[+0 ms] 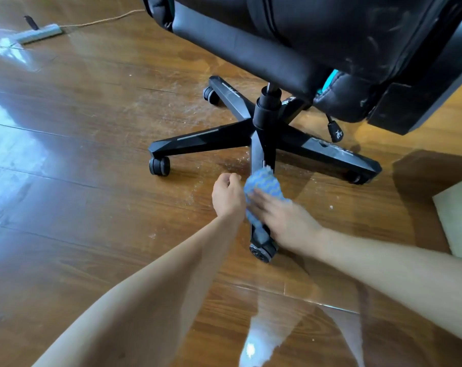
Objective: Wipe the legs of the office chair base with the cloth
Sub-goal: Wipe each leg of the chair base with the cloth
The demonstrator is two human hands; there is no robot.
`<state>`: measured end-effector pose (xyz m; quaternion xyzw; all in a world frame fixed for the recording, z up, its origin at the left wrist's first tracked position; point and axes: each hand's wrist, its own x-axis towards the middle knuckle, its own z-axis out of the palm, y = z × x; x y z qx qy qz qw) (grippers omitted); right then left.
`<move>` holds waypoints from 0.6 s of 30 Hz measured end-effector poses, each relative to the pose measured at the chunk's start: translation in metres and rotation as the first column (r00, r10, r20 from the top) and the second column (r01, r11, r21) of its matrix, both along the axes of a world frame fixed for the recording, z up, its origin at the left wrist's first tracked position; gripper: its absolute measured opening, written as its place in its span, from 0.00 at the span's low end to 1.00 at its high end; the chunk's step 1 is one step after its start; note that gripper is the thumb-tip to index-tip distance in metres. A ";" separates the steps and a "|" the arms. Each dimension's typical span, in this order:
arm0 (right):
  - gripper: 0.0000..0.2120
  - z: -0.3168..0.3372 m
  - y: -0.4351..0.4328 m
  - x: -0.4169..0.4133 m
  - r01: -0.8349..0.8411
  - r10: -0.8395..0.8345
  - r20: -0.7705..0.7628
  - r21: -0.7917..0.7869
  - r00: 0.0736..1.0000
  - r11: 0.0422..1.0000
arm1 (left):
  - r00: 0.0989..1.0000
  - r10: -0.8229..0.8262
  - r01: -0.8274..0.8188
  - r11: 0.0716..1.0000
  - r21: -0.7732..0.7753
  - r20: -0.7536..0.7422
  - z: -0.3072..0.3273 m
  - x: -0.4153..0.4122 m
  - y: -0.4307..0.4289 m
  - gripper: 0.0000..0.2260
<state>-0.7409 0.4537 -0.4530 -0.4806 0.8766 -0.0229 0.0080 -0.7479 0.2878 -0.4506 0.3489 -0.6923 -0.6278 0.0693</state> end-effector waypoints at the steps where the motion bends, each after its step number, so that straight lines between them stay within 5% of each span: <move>1: 0.28 -0.004 0.012 0.019 -0.076 0.076 0.009 -0.026 0.997 0.997 | 1.000 -0.021 0.021 1.000 0.000 -0.007 -0.001 -0.002 0.000 0.13; 6: 0.23 -0.001 0.025 0.010 -0.282 0.280 -0.032 -0.036 0.959 0.959 | 0.999 -0.038 0.038 0.999 0.015 -0.016 -0.002 -0.006 0.004 0.15; 13: 0.26 0.027 -0.035 -0.110 0.159 -0.156 -0.069 0.049 0.985 0.986 | 0.994 -0.107 0.107 0.994 0.019 -0.018 -0.002 -0.002 -0.002 0.17; 18: 0.23 0.028 -0.055 -0.115 0.242 -0.236 -0.124 0.035 0.964 0.970 | 0.991 -0.131 0.131 0.991 0.037 -0.015 -0.006 -0.002 -0.010 0.17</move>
